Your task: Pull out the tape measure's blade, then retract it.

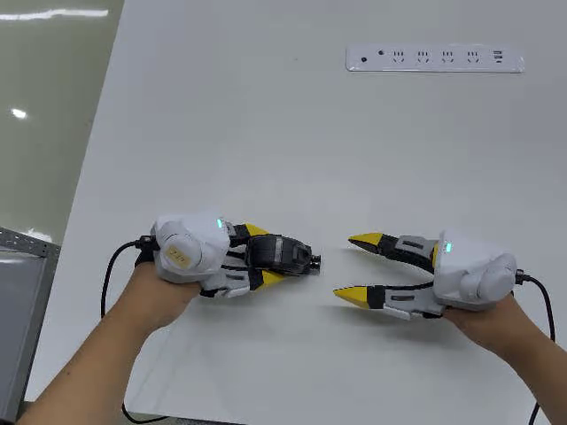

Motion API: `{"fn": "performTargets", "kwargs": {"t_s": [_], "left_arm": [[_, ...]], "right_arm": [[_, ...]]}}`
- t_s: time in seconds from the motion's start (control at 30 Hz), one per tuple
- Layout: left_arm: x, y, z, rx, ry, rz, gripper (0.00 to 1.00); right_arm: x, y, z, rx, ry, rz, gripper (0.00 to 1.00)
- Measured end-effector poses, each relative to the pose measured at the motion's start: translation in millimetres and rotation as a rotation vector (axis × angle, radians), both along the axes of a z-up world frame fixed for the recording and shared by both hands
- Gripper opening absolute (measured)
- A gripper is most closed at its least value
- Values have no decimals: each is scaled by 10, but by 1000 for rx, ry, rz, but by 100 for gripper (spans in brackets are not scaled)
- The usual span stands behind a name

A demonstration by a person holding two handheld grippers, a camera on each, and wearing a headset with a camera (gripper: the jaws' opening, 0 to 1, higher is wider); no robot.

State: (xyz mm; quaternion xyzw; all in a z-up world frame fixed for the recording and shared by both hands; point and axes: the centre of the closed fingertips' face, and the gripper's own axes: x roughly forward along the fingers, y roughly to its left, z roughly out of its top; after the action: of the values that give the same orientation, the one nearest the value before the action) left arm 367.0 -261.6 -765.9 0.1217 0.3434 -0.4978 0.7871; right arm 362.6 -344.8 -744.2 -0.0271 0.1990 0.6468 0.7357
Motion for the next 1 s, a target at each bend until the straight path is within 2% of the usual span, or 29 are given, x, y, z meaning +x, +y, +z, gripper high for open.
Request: {"fn": "performTargets", "kwargs": {"t_s": [0.43, 1.0], "left_arm": [[6, 5, -25, -3, 6, -4, 37], [-2, 9, -26, -2, 3, -17, 37]], "right_arm": [[18, 123, -15, 6, -13, 25, 46], [24, 252, -149, -4, -13, 65, 37]]}}
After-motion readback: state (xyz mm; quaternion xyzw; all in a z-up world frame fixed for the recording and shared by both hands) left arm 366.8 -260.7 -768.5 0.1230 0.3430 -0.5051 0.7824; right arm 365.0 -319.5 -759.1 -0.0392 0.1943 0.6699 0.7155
